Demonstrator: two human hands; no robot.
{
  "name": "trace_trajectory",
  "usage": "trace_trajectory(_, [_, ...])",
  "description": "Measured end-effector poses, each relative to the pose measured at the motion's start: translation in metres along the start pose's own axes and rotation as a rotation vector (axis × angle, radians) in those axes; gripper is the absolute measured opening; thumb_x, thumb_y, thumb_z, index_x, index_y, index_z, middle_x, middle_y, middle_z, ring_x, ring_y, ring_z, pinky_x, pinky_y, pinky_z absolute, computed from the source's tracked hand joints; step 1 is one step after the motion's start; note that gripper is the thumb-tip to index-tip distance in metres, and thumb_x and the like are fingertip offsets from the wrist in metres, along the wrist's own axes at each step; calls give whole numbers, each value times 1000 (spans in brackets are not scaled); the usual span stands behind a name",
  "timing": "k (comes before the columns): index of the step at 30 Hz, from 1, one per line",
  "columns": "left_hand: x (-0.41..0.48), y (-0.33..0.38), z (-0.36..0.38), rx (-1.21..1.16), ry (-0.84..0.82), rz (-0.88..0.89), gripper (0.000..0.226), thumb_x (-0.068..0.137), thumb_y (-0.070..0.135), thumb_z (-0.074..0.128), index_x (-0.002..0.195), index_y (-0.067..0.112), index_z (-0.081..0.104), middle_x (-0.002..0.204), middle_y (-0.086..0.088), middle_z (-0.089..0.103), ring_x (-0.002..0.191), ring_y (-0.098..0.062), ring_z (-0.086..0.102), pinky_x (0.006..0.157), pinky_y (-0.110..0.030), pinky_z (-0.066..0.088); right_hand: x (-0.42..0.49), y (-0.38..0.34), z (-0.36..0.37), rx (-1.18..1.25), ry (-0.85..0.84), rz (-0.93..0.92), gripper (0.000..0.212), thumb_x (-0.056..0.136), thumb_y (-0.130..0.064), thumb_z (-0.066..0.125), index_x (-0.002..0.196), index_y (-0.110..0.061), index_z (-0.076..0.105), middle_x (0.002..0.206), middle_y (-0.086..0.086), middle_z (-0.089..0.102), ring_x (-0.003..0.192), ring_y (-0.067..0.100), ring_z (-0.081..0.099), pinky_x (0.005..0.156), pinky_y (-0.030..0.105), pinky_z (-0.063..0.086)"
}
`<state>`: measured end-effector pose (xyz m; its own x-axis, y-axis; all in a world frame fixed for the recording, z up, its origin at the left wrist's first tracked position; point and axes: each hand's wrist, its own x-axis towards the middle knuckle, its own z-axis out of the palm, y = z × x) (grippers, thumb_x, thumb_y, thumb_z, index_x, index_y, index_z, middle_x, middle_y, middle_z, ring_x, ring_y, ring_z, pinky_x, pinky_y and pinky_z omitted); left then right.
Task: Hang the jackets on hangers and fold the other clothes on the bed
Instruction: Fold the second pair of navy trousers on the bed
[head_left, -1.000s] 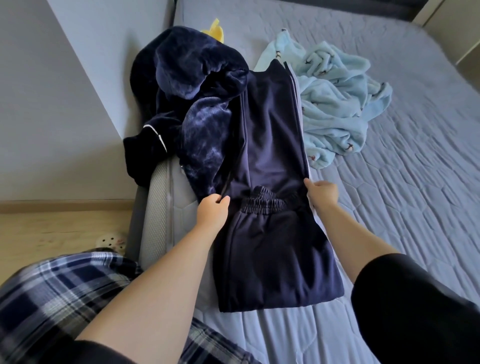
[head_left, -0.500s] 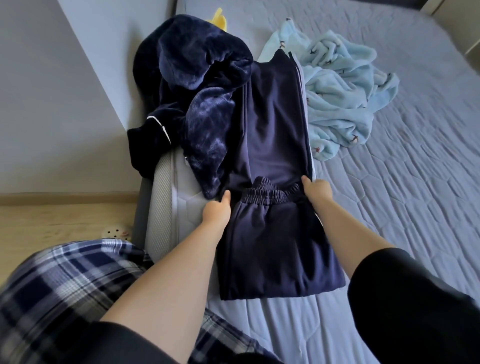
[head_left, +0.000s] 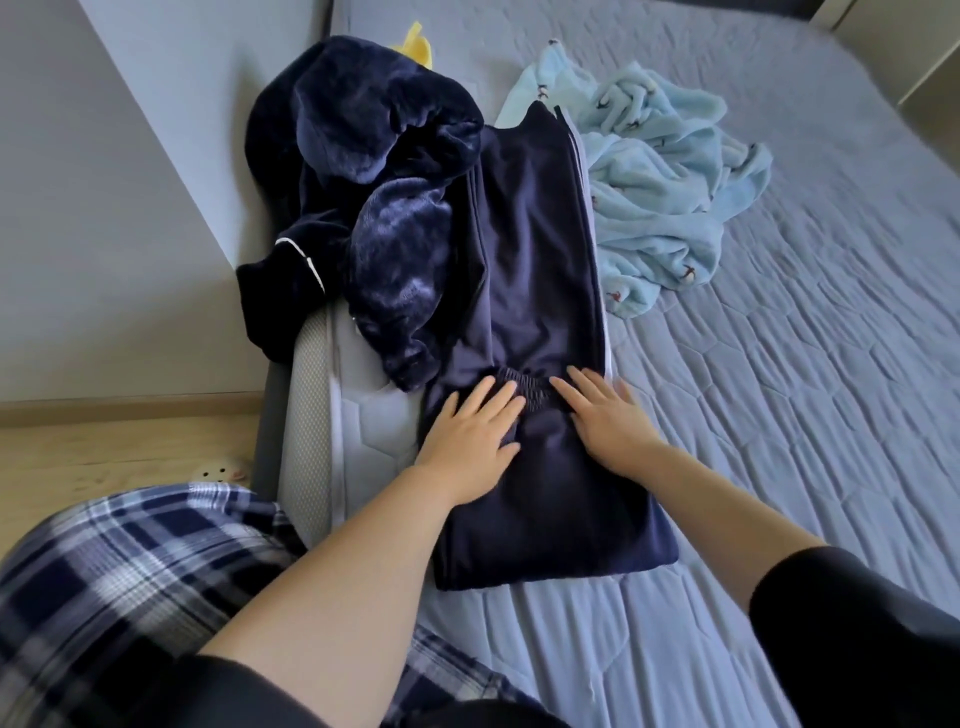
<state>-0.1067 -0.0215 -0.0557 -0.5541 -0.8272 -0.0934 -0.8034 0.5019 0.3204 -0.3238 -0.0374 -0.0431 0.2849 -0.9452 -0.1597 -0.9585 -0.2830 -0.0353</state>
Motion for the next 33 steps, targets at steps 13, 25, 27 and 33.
trace_trajectory(13, [-6,-19,7,-121,-42,-134,61,101,41,35,152,31,3,160,3,-10,147,-16,-7,117,-38,4,-74,-45,-28,-51,103,-436,78,78,-59,62,136,-8,48,135,11,52,128,30,47,110,46,34])
trace_trajectory(25, [-15,-14,5,-225,22,-116,69,96,38,47,152,35,6,154,19,-17,146,-13,-10,117,-40,3,-100,-63,-8,-183,-242,-368,56,83,-4,49,138,-5,37,143,21,39,131,37,38,104,45,38])
trace_trajectory(27, [-15,-11,2,-313,-14,-132,65,96,39,46,151,35,12,156,21,-10,147,-11,-5,117,-38,5,-89,-62,-25,-8,-248,-277,39,82,-10,52,121,-12,48,119,11,58,110,33,53,83,38,44])
trace_trajectory(33, [-8,-5,-29,-676,-220,-289,43,98,31,48,140,28,46,152,12,32,139,-9,31,115,-28,22,-51,-49,-97,424,-429,-165,12,66,-1,48,70,-12,50,67,1,53,65,18,50,57,29,36])
